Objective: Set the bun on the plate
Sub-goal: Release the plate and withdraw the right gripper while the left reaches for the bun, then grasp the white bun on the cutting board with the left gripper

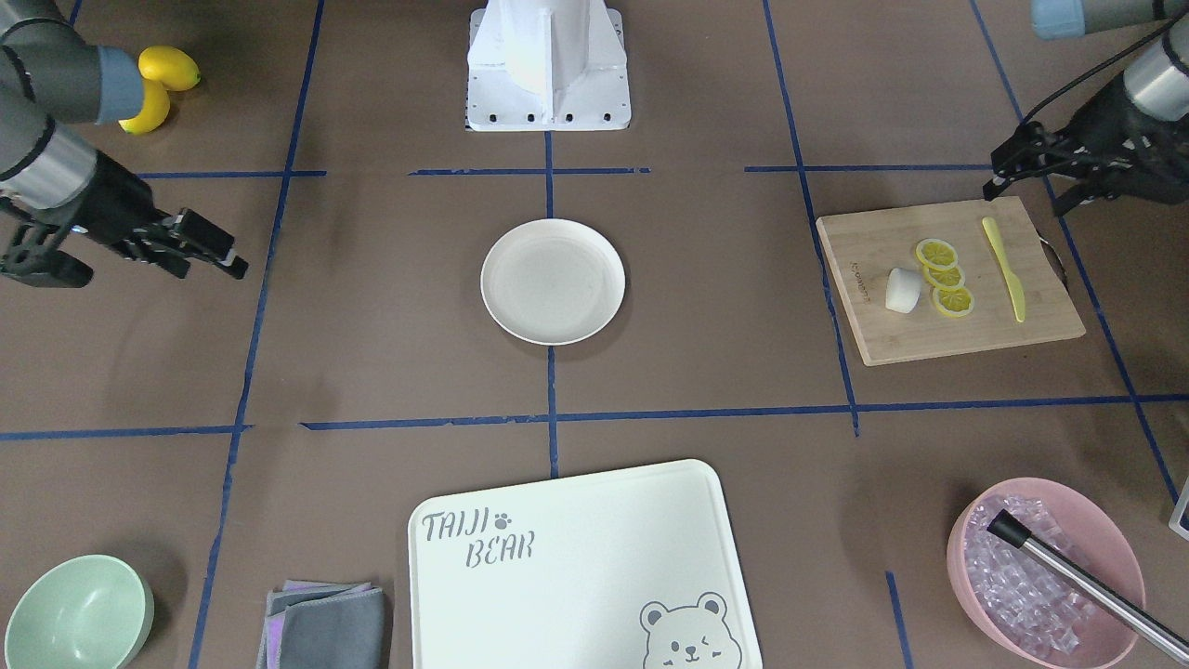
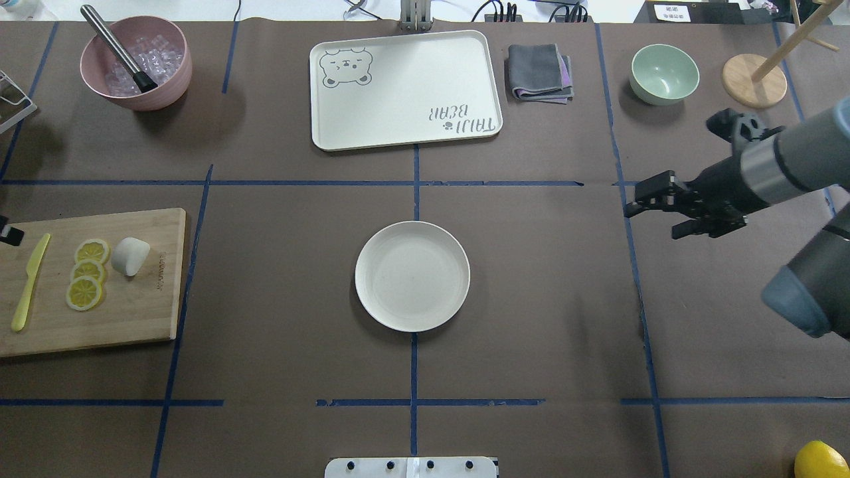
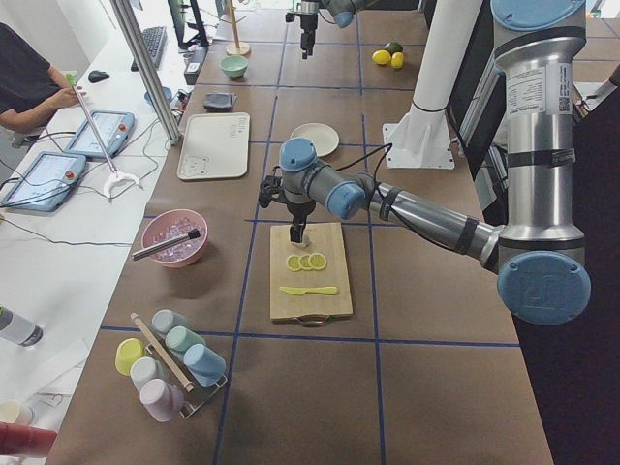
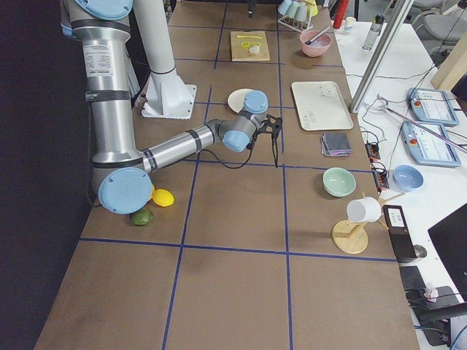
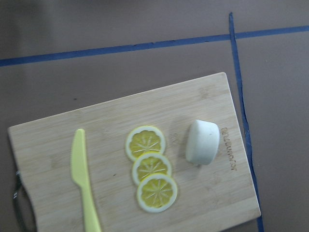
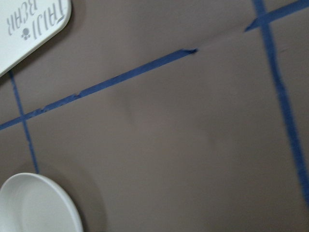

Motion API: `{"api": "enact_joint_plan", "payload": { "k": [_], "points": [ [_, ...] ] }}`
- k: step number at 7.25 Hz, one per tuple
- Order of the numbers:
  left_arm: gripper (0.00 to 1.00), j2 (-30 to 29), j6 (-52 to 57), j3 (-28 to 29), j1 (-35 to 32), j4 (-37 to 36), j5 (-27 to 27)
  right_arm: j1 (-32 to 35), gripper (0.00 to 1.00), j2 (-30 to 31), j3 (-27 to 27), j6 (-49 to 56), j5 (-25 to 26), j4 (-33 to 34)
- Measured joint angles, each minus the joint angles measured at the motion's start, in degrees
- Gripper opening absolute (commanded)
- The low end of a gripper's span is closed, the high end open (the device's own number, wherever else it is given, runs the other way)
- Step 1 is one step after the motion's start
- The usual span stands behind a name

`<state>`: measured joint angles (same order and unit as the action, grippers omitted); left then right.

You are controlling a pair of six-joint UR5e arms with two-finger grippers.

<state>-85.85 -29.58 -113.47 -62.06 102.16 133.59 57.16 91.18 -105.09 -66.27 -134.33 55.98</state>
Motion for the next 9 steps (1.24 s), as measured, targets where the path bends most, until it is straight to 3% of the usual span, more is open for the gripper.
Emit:
{"api": "enact_joint_plan", "payload": {
  "k": [2,6,9],
  "points": [
    [1.0,-3.6,-2.75,2.53,5.43,0.84,-4.7,7.7,1.0,5.63,-0.03,19.39,-0.51,5.24],
    [1.0,-5.7,-11.09,9.68,12.89,10.94,-9.99,21.15,1.0,8.08,-0.21,49.59,-0.67,20.63],
    [1.0,-6.1,-12.29,11.87,15.18,12.41,-13.48,26.19,1.0,8.93,-0.99,59.31,-0.67,26.91]
  ]
}}
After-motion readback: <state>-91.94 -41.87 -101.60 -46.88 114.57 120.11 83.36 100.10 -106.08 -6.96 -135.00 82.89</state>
